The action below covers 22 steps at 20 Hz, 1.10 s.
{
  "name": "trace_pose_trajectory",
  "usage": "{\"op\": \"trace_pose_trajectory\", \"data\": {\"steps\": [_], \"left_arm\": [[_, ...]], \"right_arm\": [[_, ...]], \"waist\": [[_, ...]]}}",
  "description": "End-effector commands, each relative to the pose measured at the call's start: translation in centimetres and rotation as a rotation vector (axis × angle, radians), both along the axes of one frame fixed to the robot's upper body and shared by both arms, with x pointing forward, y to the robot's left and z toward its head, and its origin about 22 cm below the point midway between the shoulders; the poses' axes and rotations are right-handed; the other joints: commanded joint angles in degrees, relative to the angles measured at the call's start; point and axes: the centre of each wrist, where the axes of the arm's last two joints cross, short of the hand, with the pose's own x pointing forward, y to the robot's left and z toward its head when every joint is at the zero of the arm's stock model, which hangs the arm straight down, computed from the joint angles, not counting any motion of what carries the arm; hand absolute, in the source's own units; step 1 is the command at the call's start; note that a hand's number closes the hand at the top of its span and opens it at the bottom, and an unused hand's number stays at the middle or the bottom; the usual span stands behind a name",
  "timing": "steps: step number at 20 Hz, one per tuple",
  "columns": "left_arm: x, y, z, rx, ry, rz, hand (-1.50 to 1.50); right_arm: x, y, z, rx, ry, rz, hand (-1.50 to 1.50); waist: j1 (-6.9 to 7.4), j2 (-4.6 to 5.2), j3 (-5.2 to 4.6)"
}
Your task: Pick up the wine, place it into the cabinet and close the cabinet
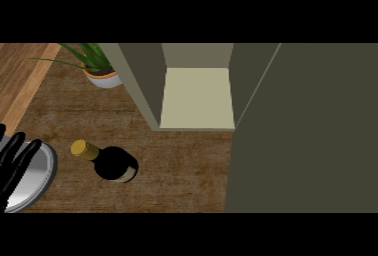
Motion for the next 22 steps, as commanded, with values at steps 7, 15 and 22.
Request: {"op": "trace_pose_trajectory", "data": {"steps": [7,15,22], "left_arm": [[-0.6,0.7,3.9,0.003,0.023,0.005,-1.50],[-0.3,-1.5,5.1,0.017,0.051,0.023,-1.50],[2.0,-1.1,3.2,0.002,0.085,0.039,-1.50]], "right_arm": [[-2.2,1.9,4.2,0.021,0.003,0.028,-1.50],[-2.3,0.6,6.5,0.015,-0.007,0.006,-1.50],[-1.9,2.1,8.0,0.022,-0.014,0.011,-1.50]], "waist": [[-0.20,0.01,-0.02],[-0.48,-0.05,0.02],[-0.47,0.01,-0.03]]}}
